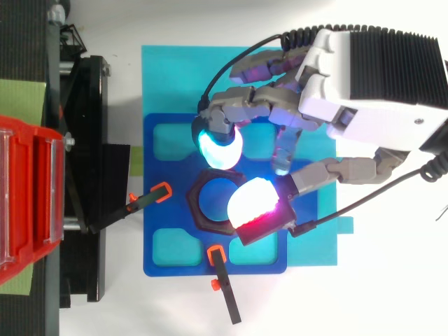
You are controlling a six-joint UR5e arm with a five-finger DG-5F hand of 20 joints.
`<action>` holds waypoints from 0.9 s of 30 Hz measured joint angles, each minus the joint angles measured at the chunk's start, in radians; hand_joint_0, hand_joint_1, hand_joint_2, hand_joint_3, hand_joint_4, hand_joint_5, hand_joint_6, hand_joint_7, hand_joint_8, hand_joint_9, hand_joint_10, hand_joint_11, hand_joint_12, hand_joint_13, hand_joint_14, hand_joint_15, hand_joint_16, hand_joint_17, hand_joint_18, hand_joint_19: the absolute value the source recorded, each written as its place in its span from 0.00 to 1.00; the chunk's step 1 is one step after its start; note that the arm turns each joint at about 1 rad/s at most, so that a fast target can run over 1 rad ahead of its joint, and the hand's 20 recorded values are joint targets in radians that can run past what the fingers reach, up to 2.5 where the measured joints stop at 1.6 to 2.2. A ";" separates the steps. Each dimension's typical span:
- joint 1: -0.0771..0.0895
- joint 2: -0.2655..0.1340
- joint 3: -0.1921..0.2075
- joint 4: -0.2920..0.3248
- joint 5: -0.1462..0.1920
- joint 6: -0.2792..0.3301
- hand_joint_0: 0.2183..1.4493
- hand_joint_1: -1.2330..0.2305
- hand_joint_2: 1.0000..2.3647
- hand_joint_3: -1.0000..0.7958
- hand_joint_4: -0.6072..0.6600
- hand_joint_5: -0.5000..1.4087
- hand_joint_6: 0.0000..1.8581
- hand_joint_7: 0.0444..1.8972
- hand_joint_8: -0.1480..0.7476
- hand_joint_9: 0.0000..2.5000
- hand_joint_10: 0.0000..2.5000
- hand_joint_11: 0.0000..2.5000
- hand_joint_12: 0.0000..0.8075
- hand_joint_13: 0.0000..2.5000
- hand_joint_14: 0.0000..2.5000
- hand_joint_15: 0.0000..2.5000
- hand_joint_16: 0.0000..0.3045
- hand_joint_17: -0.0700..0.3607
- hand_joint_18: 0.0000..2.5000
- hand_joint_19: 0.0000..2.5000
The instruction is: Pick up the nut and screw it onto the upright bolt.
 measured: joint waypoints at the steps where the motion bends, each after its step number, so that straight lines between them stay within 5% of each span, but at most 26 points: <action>1: -0.002 0.000 0.000 0.001 -0.002 0.000 0.26 0.52 0.00 0.28 0.44 0.29 0.36 0.63 0.35 0.75 0.00 0.12 0.16 0.48 0.00 0.03 0.04 0.23 0.36 0.09; 20: -0.016 0.002 0.003 0.019 -0.006 0.000 0.26 0.52 0.00 0.28 0.42 0.29 0.36 0.62 0.35 0.77 0.01 0.15 0.16 0.50 0.00 0.04 0.05 0.24 0.37 0.12; 27: -0.024 0.002 0.047 -0.019 -0.025 0.001 0.26 0.52 0.00 0.28 0.41 0.30 0.35 0.62 0.36 0.77 0.01 0.15 0.16 0.50 0.00 0.04 0.05 0.24 0.36 0.11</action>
